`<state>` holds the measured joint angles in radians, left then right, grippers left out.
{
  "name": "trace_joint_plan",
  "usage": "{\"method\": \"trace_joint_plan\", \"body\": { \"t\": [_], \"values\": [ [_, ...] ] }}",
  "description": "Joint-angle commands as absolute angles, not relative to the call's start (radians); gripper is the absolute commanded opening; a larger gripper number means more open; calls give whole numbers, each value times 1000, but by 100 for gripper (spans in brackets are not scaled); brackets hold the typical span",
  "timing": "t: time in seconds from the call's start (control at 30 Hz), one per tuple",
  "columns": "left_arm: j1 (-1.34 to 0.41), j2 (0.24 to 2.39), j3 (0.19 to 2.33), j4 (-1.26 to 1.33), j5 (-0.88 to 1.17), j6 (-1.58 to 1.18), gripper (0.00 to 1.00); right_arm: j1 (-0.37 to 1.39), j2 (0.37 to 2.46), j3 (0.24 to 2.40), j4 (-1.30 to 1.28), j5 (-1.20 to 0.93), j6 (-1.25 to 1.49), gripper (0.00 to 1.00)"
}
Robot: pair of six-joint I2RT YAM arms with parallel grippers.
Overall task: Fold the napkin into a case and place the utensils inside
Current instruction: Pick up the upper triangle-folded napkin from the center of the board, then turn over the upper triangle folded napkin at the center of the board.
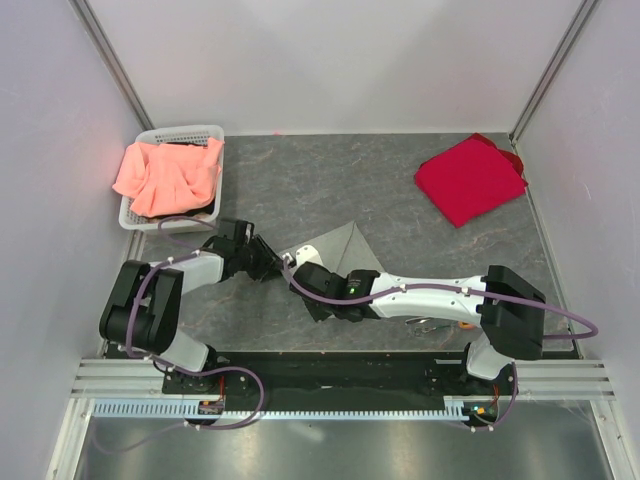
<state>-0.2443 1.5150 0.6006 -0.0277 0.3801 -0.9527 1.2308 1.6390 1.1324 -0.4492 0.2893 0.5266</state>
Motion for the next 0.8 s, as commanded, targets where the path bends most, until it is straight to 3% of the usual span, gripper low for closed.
{"method": "trace_joint_plan", "body": {
  "t": [0.0, 0.1, 0.2, 0.5, 0.67, 0.77],
  "values": [
    [-244, 1523, 644, -9, 319, -962, 24, 1229, 1605, 1127, -420, 265, 512, 0],
    [-244, 1456, 655, -47, 304, -937, 9, 1229, 1588, 1127, -419, 233, 505, 0],
    [-239, 1336, 676, -148, 264, -896, 4, 1241, 1577, 1134, -419, 187, 496, 0],
    [-109, 869, 804, -515, 172, -776, 3, 1405, 1718, 1357, -414, 80, 468, 0],
    [-61, 747, 1024, -750, 59, -707, 3, 1473, 1787, 1535, -351, -83, 486, 0],
    [-61, 730, 1110, -782, 44, -698, 4, 1482, 1772, 1496, -185, -216, 540, 0]
  ]
}}
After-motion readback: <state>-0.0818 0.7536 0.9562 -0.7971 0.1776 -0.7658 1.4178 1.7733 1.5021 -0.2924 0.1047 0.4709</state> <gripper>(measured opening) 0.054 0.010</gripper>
